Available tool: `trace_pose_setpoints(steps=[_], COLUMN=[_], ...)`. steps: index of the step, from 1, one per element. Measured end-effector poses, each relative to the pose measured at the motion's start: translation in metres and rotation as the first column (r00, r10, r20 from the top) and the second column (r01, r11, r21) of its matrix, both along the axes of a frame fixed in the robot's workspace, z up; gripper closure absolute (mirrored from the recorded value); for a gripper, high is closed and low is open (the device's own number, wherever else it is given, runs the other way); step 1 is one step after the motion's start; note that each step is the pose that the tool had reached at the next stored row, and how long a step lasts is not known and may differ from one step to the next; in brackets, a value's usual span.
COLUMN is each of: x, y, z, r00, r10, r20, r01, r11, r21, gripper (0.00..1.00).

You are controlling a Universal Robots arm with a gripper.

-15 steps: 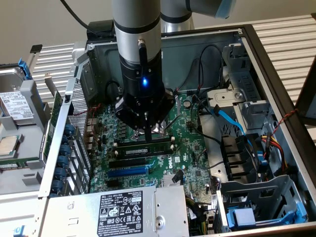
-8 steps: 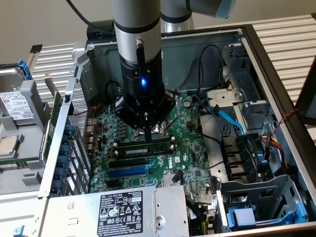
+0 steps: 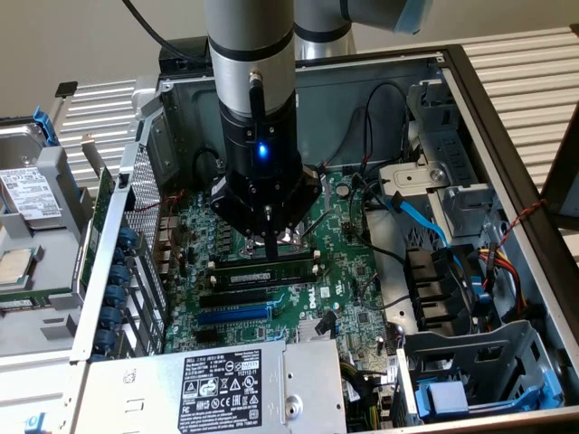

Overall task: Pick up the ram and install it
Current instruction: 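Press down the ram until it locks into place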

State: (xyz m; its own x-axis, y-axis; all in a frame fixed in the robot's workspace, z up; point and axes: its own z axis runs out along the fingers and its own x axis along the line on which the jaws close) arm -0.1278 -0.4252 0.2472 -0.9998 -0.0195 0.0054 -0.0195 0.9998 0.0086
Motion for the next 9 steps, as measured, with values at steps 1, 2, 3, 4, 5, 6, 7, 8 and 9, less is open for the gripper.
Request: trace_pose_setpoints(steps=[1, 2, 3, 4, 5, 6, 7, 8, 9], x=[0.0, 0.0, 0.0, 0.0, 0.0, 0.0, 0.0, 0.0, 0.0], y=[0.0, 0.0, 0.0, 0.0, 0.0, 0.0, 0.0, 0.0, 0.0], z=[0.0, 0.0, 0.0, 0.0, 0.0, 0.0, 0.0, 0.0, 0.0], r00=[1.0, 1.0, 1.0, 1.0, 1.0, 1.0, 1.0, 1.0, 1.0], r10=[-0.003, -0.006, -0.009, -0.01, -0.01, -0.01, -0.01, -0.01, -0.01], r20=[0.0, 0.0, 0.0, 0.0, 0.0, 0.0, 0.0, 0.0, 0.0], r01=[0.003, 0.006, 0.009, 0.01, 0.01, 0.01, 0.01, 0.01, 0.01], r11=[1.0, 1.0, 1.0, 1.0, 1.0, 1.0, 1.0, 1.0, 1.0], r21=[-0.0006, -0.0008, -0.0008, -0.0008, -0.0008, -0.0009, -0.0009, -0.0008, -0.0008], gripper=[0.89, 0.89, 0.89, 0.89, 0.89, 0.89, 0.89, 0.89, 0.89])
